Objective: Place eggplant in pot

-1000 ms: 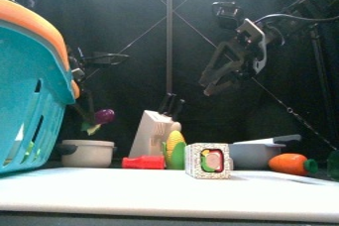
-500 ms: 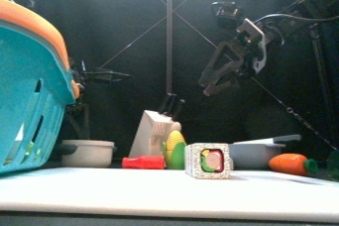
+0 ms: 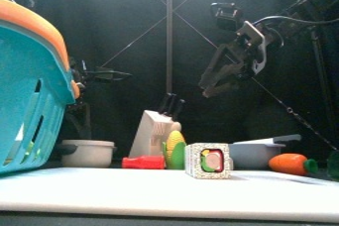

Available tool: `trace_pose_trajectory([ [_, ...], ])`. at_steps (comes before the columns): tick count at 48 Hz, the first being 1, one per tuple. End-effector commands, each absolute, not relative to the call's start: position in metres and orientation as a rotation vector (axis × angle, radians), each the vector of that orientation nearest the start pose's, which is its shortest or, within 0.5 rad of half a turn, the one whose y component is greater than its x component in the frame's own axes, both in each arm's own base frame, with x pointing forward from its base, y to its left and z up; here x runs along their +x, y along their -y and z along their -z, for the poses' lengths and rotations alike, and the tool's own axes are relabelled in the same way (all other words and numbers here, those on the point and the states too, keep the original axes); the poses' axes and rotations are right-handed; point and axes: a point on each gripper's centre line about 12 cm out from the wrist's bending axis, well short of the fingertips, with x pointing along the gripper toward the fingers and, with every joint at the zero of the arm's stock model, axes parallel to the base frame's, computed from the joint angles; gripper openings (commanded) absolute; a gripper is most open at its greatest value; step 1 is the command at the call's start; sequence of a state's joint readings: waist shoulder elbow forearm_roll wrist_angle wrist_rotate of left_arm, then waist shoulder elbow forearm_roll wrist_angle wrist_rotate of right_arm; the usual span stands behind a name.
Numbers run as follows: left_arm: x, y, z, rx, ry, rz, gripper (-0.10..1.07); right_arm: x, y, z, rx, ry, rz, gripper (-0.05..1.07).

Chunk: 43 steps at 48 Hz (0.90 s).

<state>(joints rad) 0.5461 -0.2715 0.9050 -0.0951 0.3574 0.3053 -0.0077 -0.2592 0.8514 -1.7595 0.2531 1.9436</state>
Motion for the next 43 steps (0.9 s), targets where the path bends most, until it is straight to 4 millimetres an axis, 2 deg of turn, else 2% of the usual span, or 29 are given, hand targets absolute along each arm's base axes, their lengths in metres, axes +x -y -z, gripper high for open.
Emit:
trace_pose_trajectory([
  [1,0.249,-0.147,-0.176,-0.082,-0.929,-0.380,0.86,0.331,0.032,-0.217,0.108,-0.484,0.297,0.94],
  [14,0.244,-0.133,-0.214,-0.218,-0.747,-0.409,0.86,0.334,0.033,-0.223,0.110,-0.466,0.299,0.94],
  [20,0.240,-0.128,-0.224,-0.204,-0.695,-0.408,0.86,0.338,0.033,-0.228,0.118,-0.453,0.300,0.94],
  [37,0.223,-0.114,-0.231,-0.151,-0.600,-0.410,0.86,0.342,0.033,-0.230,0.121,-0.449,0.300,0.94],
  [43,0.223,-0.107,-0.232,-0.136,-0.592,-0.388,0.86,0.346,0.034,-0.234,0.145,-0.436,0.308,0.94],
])
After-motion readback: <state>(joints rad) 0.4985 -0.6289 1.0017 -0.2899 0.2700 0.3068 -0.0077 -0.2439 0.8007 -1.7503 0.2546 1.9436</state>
